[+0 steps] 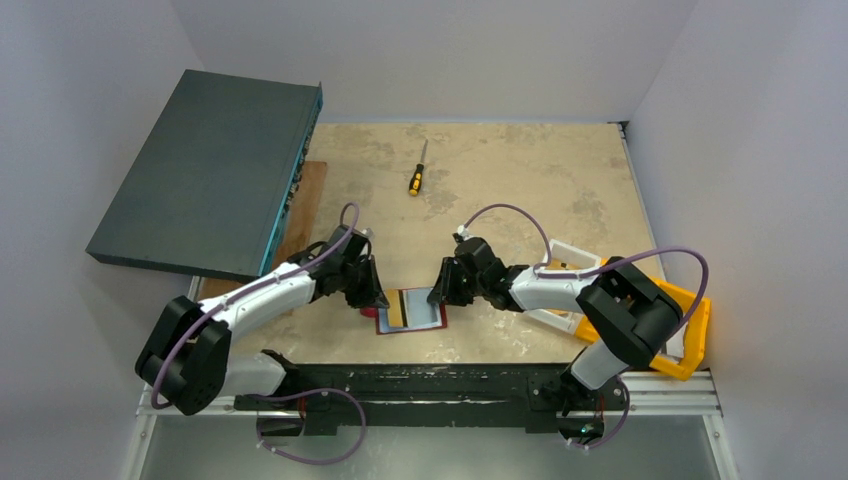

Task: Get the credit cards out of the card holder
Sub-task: Remove the credit card from the card holder, then place the credit card in the storage box.

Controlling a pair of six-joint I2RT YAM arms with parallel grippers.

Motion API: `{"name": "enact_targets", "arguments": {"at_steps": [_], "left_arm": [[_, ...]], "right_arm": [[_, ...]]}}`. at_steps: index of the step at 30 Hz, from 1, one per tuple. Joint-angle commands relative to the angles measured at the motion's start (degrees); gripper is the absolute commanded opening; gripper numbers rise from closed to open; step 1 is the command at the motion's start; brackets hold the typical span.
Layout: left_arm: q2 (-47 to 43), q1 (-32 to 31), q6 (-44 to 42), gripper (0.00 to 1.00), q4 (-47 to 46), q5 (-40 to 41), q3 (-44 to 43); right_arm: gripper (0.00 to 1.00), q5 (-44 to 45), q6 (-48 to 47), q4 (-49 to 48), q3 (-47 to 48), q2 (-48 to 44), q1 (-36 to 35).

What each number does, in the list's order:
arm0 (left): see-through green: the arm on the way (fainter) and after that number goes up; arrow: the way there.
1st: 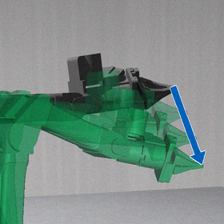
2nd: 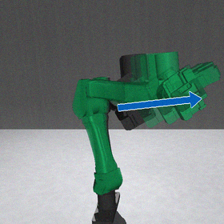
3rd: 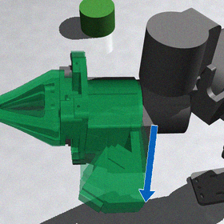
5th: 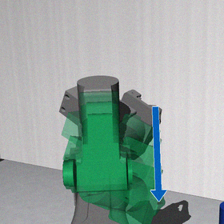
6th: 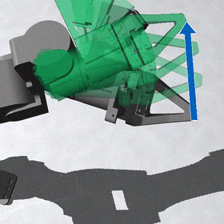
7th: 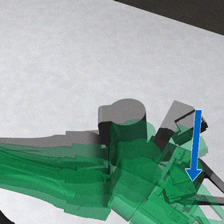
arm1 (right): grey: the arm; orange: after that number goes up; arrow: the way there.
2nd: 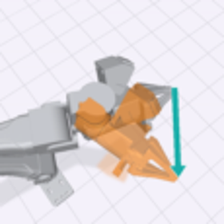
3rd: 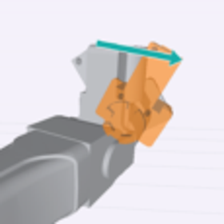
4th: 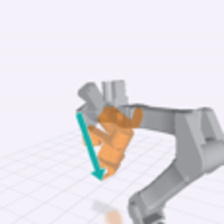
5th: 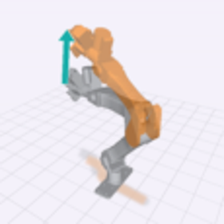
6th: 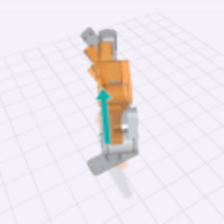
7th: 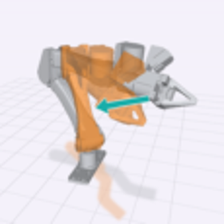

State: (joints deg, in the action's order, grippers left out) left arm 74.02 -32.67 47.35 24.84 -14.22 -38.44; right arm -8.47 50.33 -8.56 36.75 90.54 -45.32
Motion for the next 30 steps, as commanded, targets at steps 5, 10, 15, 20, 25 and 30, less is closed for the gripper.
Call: {"name": "enact_targets", "arguments": {"at_steps": [5,10,15,20,25,30], "left_arm": [[-6.51,0.72,-3.55,0.00,8.06,3.33,-4.11],[-8.43,1.43,-3.78,0.00,9.26,0.41,-8.46],[-10.45,4.70,-3.01,0.00,8.05,-5.09,-12.71],[-11.10,8.50,-0.37,0.00,3.24,-14.02,-15.61],[-10.52,10.64,3.63,0.00,-2.15,-21.51,-16.92],[-8.95,11.54,6.08,0.00,-6.98,-26.37,-17.62]], "right_arm": [[0.25,2.78,-2.91,7.68,3.32,-4.05,0.10],[0.40,1.66,-3.69,6.27,6.76,-9.21,0.21],[0.59,-5.25,-3.57,-4.10,5.35,-12.89,2.62],[0.73,-16.27,0.28,-18.60,2.10,-14.89,7.67],[0.77,-22.55,4.61,-27.50,1.61,-14.32,10.04],[0.76,-26.59,9.68,-35.39,1.99,-11.47,10.21]]}}
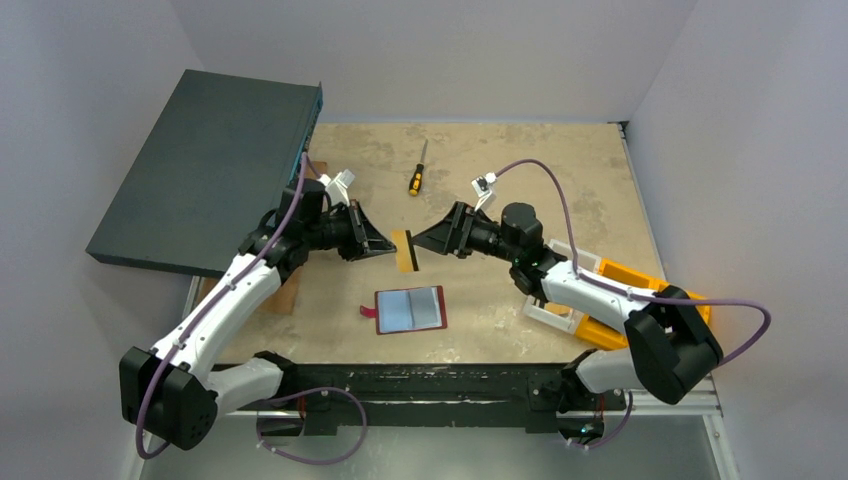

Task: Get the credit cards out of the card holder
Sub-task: Place the credit card in the storage box.

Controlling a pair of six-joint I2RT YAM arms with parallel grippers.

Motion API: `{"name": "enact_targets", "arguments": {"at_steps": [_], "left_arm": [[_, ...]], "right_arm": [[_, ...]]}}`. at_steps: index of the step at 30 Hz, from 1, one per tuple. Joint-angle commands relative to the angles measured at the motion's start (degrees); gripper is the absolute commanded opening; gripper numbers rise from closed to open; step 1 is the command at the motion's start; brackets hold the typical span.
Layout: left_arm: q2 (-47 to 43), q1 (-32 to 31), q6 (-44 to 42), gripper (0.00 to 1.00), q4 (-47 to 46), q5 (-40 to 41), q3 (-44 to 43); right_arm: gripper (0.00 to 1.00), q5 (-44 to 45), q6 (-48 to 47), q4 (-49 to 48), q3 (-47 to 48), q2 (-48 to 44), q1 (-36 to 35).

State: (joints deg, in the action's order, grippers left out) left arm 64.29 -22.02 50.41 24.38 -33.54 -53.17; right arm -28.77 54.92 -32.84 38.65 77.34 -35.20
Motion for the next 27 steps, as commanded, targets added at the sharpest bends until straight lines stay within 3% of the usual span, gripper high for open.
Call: {"name": "enact_targets", "arguments": {"at_steps": [1,7,13,15,16,17,22,25,27], "left_arm": [[1.04,0.97,3.36,0.00,-7.26,-7.57,-2.90],[2.26,1.36,4.14,0.00,-9.75,-10.31,-2.90],[2.93,1.54,2.00,0.00,-7.07,-10.28,-3.60],[3.27,1.54,0.56,0.00,-5.10,-9.83,-4.20],[3.53,1.54,-0.29,0.00,-4.29,-9.80,-4.56],[3.75,1.49,-1.09,0.00,-3.35,-9.62,-4.95],[3.66,1.45,-6.16,0.37,2.20,-6.92,-7.14],[3.40,1.46,-8.34,0.63,5.42,-5.07,-8.05],[3.22,1.26,-10.33,0.72,8.05,-3.22,-8.77]], "right_arm": [[0.75,-6.75,6.10,-12.45,0.10,2.25,0.13],[0.67,-8.58,10.71,-18.59,0.11,5.50,0.16],[0.31,-8.34,12.85,-20.87,-0.28,5.89,0.34],[0.07,-7.90,12.49,-19.81,-0.25,5.58,0.33],[0.00,-7.70,12.05,-18.89,-0.17,5.34,0.38],[0.00,-7.39,11.57,-18.09,-0.16,5.03,0.33],[0.00,-4.23,8.11,-10.29,0.46,2.87,0.33],[0.00,0.23,3.95,-0.54,2.14,-0.29,0.35],[0.00,4.73,-0.08,9.09,4.16,-2.75,0.35]]}}
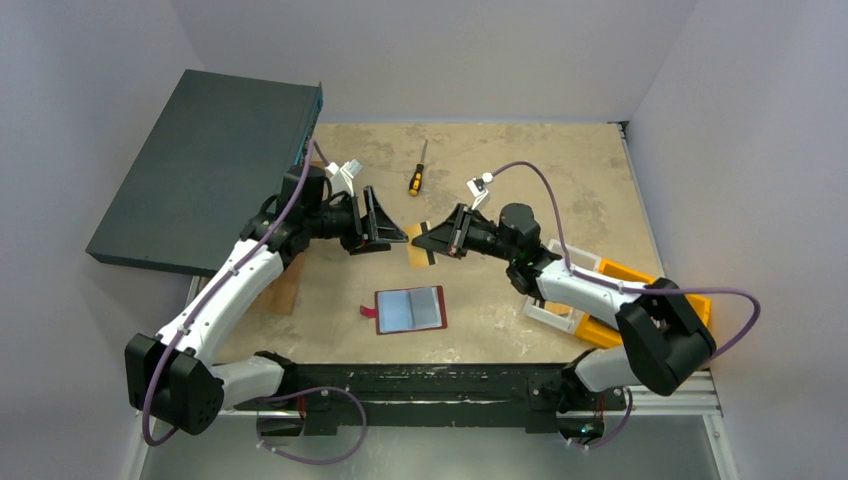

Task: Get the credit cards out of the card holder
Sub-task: Place the credit card in the storage box.

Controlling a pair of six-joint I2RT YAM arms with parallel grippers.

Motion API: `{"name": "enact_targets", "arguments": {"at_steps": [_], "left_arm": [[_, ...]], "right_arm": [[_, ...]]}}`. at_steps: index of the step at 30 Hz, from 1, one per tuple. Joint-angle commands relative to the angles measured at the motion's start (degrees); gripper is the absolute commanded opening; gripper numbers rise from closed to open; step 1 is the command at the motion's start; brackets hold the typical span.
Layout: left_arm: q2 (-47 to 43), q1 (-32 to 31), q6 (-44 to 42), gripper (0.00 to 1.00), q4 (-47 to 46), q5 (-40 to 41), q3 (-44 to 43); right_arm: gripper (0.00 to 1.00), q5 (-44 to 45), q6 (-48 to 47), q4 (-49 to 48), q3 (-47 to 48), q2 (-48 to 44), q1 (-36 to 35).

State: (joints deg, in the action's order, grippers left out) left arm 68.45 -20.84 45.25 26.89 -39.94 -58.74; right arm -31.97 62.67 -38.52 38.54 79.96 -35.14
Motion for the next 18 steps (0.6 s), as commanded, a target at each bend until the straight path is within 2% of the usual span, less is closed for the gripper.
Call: {"name": "enact_targets", "arguments": {"at_steps": [1,5,12,14,18], "left_arm": [[-0.99,-0.09,-6.23,0.76,7.18,4.37,-3.68],[-1.37,-2.36,-10.46,0.83,11.84,9.53,-5.18],[-0.46,-8.42,-12.15,0.86,13.98,14.07,-6.12],[-0.20,-9.34,-12.12,0.86,13.65,14.10,-6.21],[0.48,-10.29,-12.34,0.86,13.27,13.98,-6.38]], "right_arm": [[0.00,10.88,-9.77,20.23,5.32,-6.72,0.32],[0.00,24.27,-13.74,37.39,8.17,-13.01,0.38],[0.00,49.36,-12.27,71.50,15.72,-17.85,1.17],[0.00,56.05,-10.80,78.50,16.99,-18.56,2.33],[0.00,60.71,-11.18,86.47,17.57,-19.11,8.71]]}}
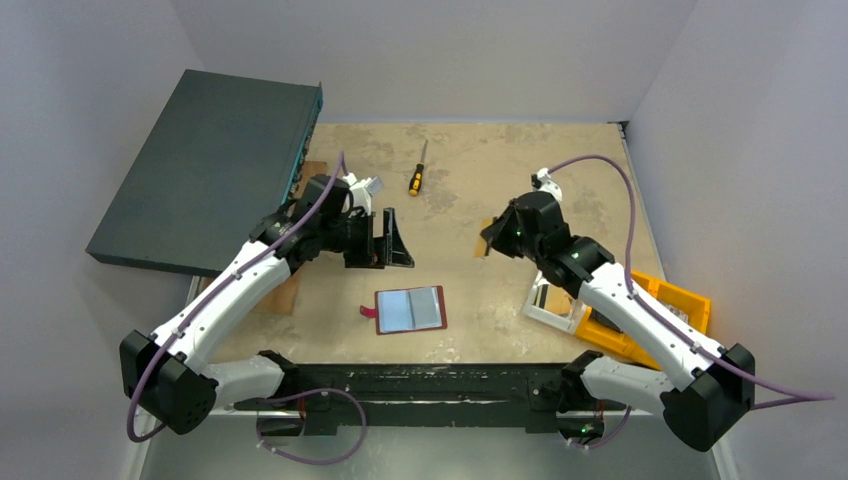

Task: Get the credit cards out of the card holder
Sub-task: Place the credit card in the storage box.

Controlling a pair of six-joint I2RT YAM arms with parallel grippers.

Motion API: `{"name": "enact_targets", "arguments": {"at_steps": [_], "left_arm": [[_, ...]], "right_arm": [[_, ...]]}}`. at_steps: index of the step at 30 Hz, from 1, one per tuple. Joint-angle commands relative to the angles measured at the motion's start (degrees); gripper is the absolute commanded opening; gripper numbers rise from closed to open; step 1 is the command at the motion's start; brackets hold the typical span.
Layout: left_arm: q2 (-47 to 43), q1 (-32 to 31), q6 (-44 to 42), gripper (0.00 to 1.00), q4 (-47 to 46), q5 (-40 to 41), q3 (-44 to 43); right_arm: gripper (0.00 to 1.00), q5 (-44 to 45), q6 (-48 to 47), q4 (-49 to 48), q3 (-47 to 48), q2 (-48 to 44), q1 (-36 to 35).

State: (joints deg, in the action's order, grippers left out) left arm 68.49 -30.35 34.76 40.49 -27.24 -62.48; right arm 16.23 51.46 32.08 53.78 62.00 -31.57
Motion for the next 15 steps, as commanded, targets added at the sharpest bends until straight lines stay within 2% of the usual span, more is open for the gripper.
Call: {"name": "enact_targets", "arguments": {"at_steps": [1,7,15], "left_arm": [[0.56,-0.84,-1.97,0.86,-0.26,1.24,-2.71],[1.42,-0.82,-2.50,0.86,0.03,1.01,-2.74],[2.12,-0.82,-2.66,0.86,0.12,1.01,-2.57]], "right_arm": [[0.00,13.36,-0.36,17.01,2.23,-0.99,6.67],[0.00,18.39,-0.86,20.62,1.59,2.38,11.76],[0.00,22.63,2.51,23.89,0.92,10.67,12.70]]}}
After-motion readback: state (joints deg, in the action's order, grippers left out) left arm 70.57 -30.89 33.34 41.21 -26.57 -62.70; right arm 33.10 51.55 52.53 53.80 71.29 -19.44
